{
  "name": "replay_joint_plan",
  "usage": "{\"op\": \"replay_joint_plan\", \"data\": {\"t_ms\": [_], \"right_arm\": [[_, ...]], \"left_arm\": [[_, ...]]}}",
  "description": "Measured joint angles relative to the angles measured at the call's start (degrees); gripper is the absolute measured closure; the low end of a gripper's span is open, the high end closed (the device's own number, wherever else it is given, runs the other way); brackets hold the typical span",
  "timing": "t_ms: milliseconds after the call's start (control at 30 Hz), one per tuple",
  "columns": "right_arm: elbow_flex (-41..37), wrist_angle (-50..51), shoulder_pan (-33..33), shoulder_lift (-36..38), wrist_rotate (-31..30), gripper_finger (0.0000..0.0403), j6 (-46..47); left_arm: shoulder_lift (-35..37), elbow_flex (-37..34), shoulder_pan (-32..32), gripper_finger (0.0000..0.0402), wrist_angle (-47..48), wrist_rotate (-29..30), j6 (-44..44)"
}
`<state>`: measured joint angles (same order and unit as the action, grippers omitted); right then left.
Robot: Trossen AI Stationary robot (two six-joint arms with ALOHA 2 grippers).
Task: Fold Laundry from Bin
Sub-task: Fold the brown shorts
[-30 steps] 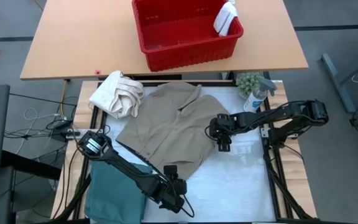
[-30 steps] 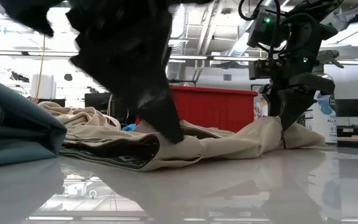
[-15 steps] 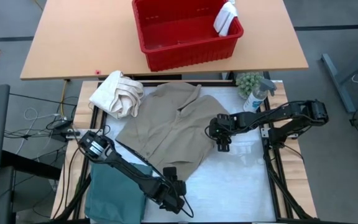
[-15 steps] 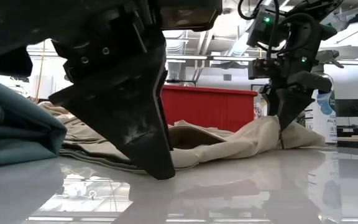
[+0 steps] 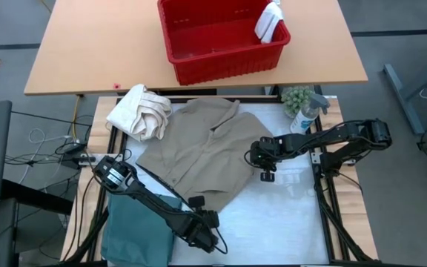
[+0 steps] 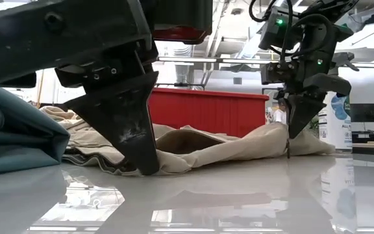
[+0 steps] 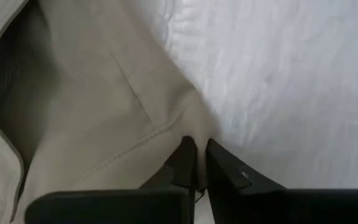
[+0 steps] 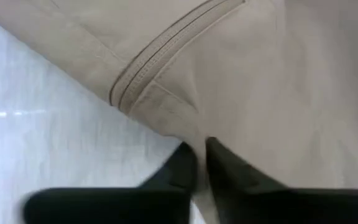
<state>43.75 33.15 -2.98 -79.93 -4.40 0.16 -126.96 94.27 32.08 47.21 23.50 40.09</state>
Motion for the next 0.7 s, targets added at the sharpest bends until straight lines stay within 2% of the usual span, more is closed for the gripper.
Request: {"op": "replay_joint_plan", "data": {"t_ms": [67,167,300,700], "right_arm": [[0.0,0.0,0.2,0.0,0.0,0.0381,-0.6],[0.0,0.0,1.4,0.0,-0.1,0.0383,-1.9],[0.7,1.7,3.8,0.4,-0.1,0.0383,-0.9],[10.2,18.4,11.6,0.5,-0.4,0.0383,8.1]], "left_arm": [[0.0,0.0,0.0,0.0391,0.1,0.1,0.7],[0.0,0.0,0.0,0.0397,0.2,-0.1,2.0],[0.4,2.8,0.0,0.0399,6.0,-0.9,2.7],[0.6,15.2,0.5,0.0401,24.1,1.3,3.1]]}}
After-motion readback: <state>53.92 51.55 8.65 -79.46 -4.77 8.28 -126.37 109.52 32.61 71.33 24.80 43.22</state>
